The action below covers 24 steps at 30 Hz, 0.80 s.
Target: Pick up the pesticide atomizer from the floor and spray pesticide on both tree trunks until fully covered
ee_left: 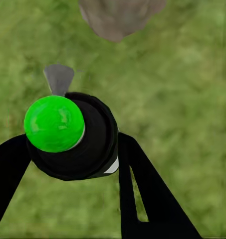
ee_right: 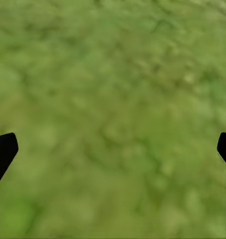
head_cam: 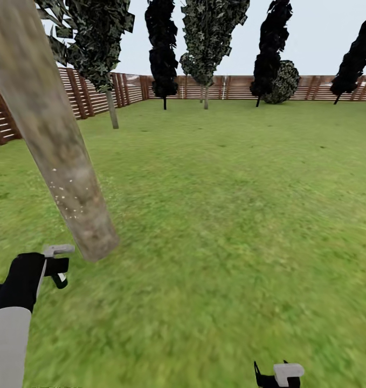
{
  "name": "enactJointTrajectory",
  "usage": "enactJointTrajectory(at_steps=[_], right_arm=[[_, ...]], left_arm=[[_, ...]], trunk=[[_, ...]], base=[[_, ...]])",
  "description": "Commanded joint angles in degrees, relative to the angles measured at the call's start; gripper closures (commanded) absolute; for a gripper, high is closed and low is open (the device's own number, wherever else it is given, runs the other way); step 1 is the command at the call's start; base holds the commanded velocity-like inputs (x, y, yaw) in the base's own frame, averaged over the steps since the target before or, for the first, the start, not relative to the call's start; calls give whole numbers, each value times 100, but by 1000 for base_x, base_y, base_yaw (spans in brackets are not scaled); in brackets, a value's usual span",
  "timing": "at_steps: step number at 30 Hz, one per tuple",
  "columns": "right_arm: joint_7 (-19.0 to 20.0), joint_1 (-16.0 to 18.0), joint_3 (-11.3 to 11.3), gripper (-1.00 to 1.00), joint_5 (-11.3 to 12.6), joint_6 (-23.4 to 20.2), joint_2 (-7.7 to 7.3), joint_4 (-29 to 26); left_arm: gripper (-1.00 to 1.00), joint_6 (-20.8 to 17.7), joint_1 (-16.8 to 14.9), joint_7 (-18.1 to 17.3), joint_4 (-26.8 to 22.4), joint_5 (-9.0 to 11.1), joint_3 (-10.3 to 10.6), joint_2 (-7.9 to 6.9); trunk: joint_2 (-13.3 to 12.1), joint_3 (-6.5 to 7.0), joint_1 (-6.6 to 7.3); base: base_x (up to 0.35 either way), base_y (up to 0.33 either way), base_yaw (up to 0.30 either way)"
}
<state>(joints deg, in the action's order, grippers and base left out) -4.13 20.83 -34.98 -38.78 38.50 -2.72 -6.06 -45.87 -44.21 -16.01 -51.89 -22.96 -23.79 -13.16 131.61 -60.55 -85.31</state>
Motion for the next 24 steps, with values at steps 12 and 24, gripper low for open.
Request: enactJointTrajectory(at_steps=[12,24], right_arm=[[0,0,0,-100,0,0,0,0],[0,0,0,-100,-7,0,0,0]], left_arm=[[100,318,0,8,163,-72,-377,-70],[100,466,-3,415,170,-92,-549,104]], trunk=[[0,0,0],[0,0,0]], base=[[212,-197,221],[203,-193,154]])
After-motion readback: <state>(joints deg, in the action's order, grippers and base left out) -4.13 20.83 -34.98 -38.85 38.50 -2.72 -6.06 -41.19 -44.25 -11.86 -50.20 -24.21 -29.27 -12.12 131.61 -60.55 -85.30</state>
